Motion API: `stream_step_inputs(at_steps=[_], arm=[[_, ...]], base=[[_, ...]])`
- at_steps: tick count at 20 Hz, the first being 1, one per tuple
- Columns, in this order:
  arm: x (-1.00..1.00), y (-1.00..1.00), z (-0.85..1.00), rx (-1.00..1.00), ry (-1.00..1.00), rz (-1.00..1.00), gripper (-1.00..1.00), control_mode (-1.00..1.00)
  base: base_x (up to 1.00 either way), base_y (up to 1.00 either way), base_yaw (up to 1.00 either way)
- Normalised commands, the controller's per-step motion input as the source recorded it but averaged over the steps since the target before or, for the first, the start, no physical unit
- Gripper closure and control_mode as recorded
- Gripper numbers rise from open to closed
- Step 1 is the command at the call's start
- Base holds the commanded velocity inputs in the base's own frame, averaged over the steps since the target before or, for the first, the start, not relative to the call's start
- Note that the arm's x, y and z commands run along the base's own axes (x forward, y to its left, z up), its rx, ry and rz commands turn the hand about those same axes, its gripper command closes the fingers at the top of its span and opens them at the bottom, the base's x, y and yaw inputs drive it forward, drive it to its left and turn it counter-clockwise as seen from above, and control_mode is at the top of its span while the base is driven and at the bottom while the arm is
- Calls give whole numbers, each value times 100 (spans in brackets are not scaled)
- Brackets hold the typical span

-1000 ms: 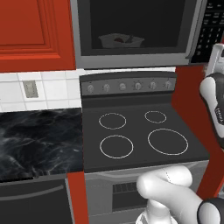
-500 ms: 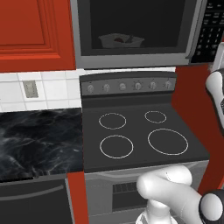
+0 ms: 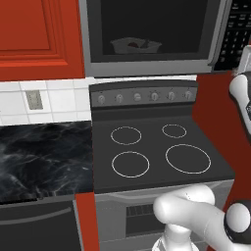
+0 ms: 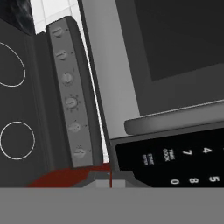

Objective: Place the tupperware containing the fish and tomato meal in the microwave. Close the microwave door and press the start button to reheat the meal.

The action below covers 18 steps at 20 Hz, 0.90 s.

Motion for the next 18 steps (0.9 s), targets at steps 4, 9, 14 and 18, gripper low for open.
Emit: stream_step_inputs(at_steps=[4, 9, 14, 18], arm=[[27, -10, 6, 0, -2, 0, 100, -100], [26, -10, 11, 0, -3, 0, 100, -100], [23, -5, 11, 0, -4, 0, 100, -100], [21, -3, 4, 0, -3, 0, 100, -100]], base=[[0, 0, 0], [0, 0, 0], [0, 0, 0], [0, 0, 0]])
